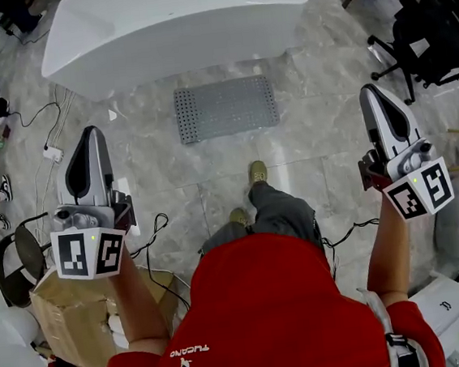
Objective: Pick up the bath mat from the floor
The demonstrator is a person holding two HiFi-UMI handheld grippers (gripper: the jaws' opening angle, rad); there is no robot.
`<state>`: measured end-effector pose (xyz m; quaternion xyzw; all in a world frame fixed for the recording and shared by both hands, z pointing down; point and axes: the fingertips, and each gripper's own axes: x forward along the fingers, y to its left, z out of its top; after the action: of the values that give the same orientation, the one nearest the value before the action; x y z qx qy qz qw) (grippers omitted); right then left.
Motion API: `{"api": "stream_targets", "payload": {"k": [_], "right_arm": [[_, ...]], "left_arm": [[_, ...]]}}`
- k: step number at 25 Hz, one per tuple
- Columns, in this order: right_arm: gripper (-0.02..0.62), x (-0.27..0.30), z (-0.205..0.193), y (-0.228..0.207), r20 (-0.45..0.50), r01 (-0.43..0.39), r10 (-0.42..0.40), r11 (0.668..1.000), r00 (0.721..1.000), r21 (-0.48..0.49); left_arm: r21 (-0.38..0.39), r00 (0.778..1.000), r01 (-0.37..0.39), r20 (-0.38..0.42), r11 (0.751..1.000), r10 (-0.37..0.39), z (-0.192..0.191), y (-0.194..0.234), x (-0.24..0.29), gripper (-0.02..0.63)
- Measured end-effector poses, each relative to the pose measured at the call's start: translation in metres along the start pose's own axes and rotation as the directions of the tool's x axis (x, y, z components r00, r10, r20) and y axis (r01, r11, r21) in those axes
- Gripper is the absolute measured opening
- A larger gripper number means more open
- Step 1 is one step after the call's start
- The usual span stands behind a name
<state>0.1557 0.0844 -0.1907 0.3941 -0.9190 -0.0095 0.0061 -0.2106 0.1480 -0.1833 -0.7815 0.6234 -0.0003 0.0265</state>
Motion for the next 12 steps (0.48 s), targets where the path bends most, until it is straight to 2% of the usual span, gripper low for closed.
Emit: {"api": "stream_targets", "payload": {"k": [12], "right_arm": [[0.002,0.066,-0.014,-0.106,-0.005,0.000,0.000,1.000,1.000,-0.022]], "left_arm": [[0.030,0.995,-0.102,-0.008,0.994,0.102,-0.002,0.012,0.096,0.005]]}}
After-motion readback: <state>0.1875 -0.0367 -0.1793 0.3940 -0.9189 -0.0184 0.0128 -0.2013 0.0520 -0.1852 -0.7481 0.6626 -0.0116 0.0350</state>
